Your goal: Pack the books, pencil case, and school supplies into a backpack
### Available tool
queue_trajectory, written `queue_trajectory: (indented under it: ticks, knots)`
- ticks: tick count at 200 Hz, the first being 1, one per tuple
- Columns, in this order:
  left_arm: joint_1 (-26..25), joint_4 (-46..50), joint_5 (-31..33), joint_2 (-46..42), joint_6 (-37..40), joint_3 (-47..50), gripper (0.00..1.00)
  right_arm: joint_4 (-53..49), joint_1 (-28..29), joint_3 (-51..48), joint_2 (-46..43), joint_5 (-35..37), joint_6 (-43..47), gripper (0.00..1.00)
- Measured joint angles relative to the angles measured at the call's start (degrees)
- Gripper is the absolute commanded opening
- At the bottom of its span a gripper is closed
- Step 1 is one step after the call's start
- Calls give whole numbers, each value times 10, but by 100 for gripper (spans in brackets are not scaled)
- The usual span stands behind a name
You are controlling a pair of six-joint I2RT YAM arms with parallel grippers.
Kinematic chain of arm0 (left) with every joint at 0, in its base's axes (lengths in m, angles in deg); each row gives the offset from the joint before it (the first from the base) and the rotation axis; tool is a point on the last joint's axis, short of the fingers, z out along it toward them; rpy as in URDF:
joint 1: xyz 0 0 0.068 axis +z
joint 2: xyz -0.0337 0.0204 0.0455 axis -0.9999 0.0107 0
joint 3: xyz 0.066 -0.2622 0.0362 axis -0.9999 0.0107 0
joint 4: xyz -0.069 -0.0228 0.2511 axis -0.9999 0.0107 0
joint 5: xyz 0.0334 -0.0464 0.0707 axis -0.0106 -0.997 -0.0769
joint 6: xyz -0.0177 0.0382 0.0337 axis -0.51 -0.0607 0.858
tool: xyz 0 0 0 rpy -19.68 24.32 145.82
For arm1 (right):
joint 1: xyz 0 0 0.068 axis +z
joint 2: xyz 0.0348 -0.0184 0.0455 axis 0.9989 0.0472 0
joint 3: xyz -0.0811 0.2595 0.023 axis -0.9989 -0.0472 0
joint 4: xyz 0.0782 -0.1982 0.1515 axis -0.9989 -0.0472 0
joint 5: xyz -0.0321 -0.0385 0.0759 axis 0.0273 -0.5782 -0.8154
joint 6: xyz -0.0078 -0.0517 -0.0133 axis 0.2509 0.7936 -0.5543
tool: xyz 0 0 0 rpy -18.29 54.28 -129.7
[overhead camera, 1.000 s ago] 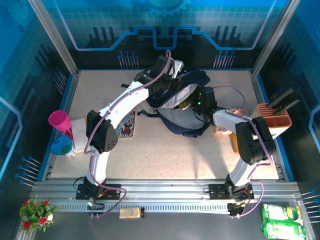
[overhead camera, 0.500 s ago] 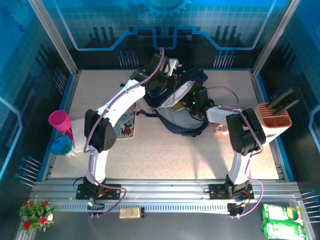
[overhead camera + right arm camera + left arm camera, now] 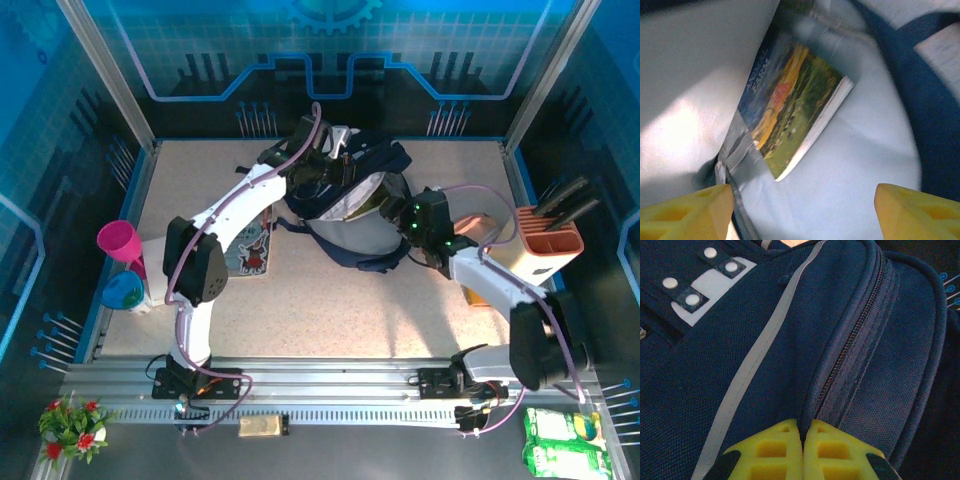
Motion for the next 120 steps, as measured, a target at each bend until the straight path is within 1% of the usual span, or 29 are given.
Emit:
queue_trajectory:
  ticks: [7, 13, 19, 35, 44, 69, 87, 98, 101, 104, 107, 120]
  knots:
    - [0, -6, -5, -1, -2, 9, 0, -14, 0, -2, -18, 16, 11, 77]
    - [0, -11, -10, -3, -7, 19, 6, -26, 0, -2, -34, 30, 20, 78]
    - [0, -17, -15, -4, -10, 30, 15, -37, 0, -2, -49, 43, 28, 79]
    - [0, -26, -23, -7, -22, 54, 46, -59, 0, -2, -84, 71, 53, 81]
    - [1, -27, -24, -11, -35, 68, 56, -66, 0, -2, -97, 81, 71, 82]
    - [13, -28, -23, -35, -66, 111, 74, -92, -1, 7, -103, 92, 121, 85]
    - [35, -31, -23, -67, -89, 155, 84, -105, -1, 21, -96, 89, 150, 93]
    - [53, -33, -22, -90, -103, 185, 88, -108, -1, 29, -89, 83, 162, 100]
    - [59, -34, -22, -97, -104, 194, 90, -108, -1, 31, -87, 81, 165, 100]
    - [66, -37, -21, -105, -107, 204, 96, -108, -1, 34, -84, 79, 167, 100]
    - [71, -38, -20, -112, -111, 214, 99, -109, -1, 35, -82, 77, 172, 100]
    - [101, -41, -15, -142, -123, 259, 99, -109, -1, 44, -66, 67, 177, 100]
